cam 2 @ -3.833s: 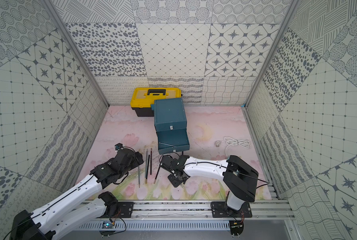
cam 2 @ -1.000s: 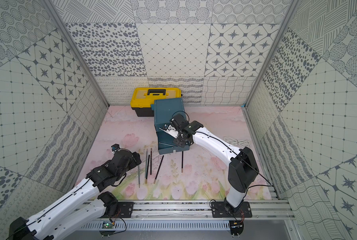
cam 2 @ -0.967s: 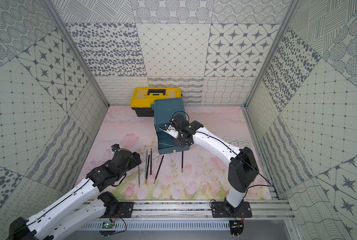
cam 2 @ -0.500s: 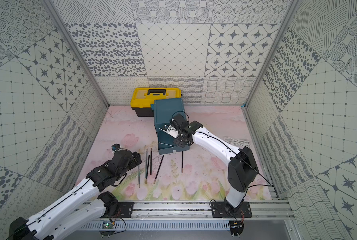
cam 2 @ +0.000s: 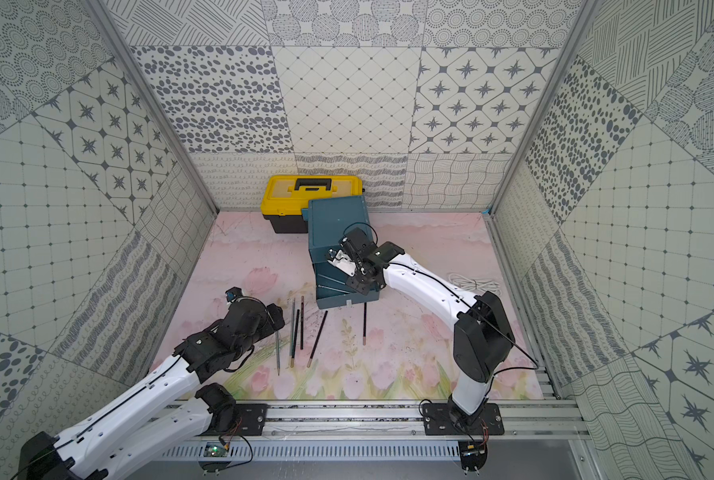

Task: Please place the pencils in the drawer according to their color
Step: Place the pencil in the drawer, then pick up the pencil from the center of the board.

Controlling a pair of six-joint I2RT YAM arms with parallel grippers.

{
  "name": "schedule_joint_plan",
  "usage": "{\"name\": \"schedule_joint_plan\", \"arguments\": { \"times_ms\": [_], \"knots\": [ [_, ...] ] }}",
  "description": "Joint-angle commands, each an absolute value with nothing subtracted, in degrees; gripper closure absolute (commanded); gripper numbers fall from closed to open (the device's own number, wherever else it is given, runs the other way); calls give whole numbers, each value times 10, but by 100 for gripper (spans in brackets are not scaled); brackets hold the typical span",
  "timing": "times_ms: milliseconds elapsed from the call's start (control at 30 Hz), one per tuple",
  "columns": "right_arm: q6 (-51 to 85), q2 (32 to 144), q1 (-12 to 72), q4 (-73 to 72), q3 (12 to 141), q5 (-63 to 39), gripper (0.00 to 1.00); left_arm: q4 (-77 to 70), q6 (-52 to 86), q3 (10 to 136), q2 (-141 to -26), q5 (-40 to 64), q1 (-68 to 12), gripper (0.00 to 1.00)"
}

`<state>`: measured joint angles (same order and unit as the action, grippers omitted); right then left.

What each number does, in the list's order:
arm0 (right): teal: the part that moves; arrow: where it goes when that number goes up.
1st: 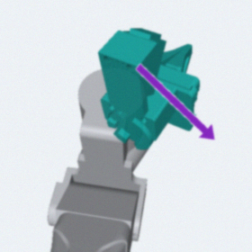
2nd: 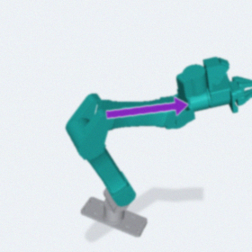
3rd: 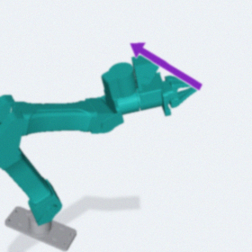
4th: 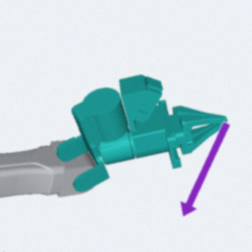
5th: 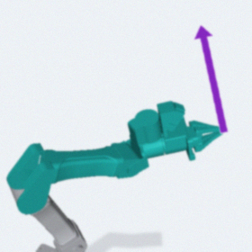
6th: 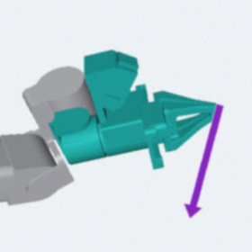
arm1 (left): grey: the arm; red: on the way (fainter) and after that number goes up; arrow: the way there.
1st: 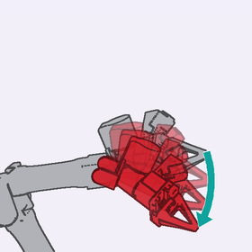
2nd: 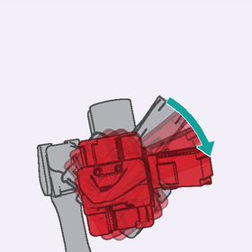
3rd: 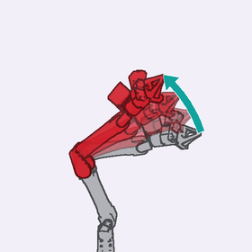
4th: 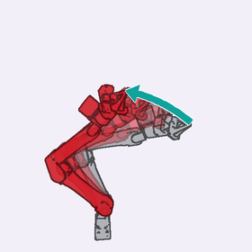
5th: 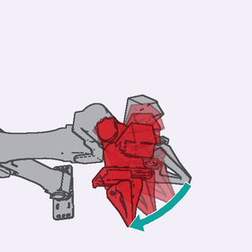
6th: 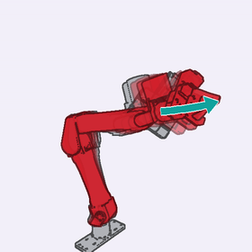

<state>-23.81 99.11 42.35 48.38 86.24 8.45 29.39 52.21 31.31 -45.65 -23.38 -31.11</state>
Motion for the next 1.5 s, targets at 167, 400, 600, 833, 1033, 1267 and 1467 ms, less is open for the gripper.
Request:
{"name": "schedule_joint_plan", "arguments": {
  "times_ms": [167,400,600,833,1033,1267,1467],
  "knots": [
    [-218,980,422,462,875,88,71,293,504,326,-478,-213,-308,1],
    [-161,940,421,459,878,81,60,336,498,349,-515,-198,-308,3],
    [-95,885,420,434,837,91,44,384,492,372,-558,-178,-308,5],
    [-5,839,417,425,798,100,23,421,481,400,-618,-158,-307,11],
    [68,798,417,403,749,137,14,428,480,406,-660,-141,-306,22],
    [133,736,403,365,669,202,7,434,468,412,-701,-122,-305,38],
    [182,676,358,340,612,217,1,433,460,415,-738,-113,-303,43]
  ]
}}
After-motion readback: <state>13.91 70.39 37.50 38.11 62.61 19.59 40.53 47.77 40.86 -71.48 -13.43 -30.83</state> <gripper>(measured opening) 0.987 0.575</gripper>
